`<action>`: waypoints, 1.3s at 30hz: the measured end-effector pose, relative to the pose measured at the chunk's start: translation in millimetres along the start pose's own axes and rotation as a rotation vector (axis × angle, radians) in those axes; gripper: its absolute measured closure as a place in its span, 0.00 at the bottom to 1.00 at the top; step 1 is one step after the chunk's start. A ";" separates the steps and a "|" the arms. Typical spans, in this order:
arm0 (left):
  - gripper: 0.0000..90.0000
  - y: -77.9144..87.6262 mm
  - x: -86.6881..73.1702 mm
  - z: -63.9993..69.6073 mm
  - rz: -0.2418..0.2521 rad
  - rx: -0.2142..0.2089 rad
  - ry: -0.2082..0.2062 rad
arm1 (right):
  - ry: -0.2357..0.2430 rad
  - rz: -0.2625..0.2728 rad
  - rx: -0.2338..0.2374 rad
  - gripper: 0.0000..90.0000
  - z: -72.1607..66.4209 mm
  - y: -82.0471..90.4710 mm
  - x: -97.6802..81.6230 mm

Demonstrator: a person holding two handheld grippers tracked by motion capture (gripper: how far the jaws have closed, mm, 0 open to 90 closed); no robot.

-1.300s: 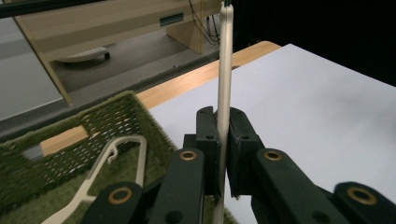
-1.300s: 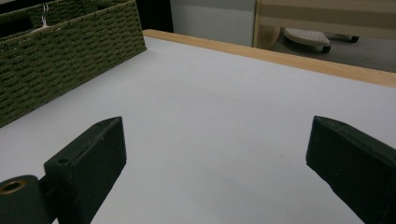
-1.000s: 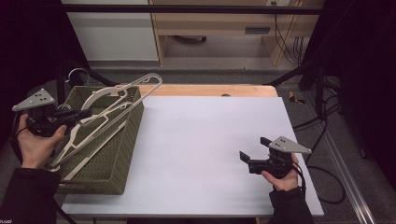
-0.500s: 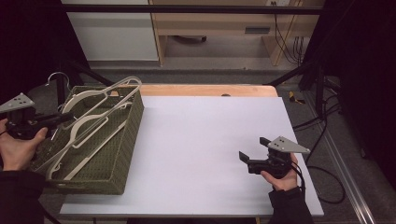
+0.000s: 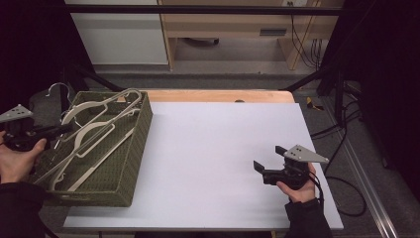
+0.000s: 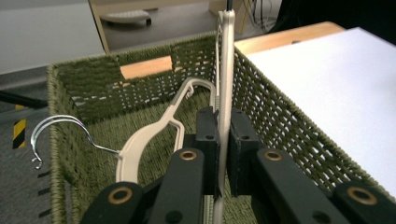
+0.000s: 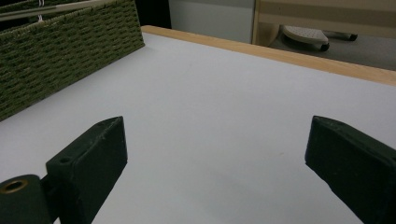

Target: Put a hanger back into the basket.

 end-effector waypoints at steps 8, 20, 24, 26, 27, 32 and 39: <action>0.94 -20.7 -5.6 2.2 -0.023 -0.006 0.045 | -0.001 0.001 -0.001 0.07 0.1 0.4 0.0; 0.93 -53.9 -28.5 3.9 -0.052 -0.046 0.133 | -0.001 0.001 -0.002 0.07 -0.3 0.5 0.0; 0.93 -62.4 -37.6 2.9 -0.059 -0.068 0.168 | -0.003 0.002 -0.003 0.07 0.0 1.2 0.1; 0.92 -63.4 -41.2 0.3 -0.064 -0.067 0.184 | -0.004 0.003 -0.002 0.08 0.0 1.4 0.2; 0.92 -64.4 -43.5 -0.9 -0.080 -0.063 0.187 | -0.004 0.003 -0.002 0.08 -0.1 1.3 0.2; 0.90 -67.4 -49.8 -7.1 -0.136 -0.010 0.203 | -0.004 0.002 -0.001 0.07 -0.1 1.0 0.1; 0.79 -67.3 -55.3 -18.6 -0.216 0.119 0.222 | -0.002 0.003 -0.001 0.07 0.2 0.3 -0.1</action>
Point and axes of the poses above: each handheld gripper's, and its own axes: y roughly backward along the jaws, x roughly out of its top, z roughly to its right, the point moved 8 cm from there along -y, roughly forward along the jaws, and after that the axes turned 15 degrees about -z, right-handed, at the moved point
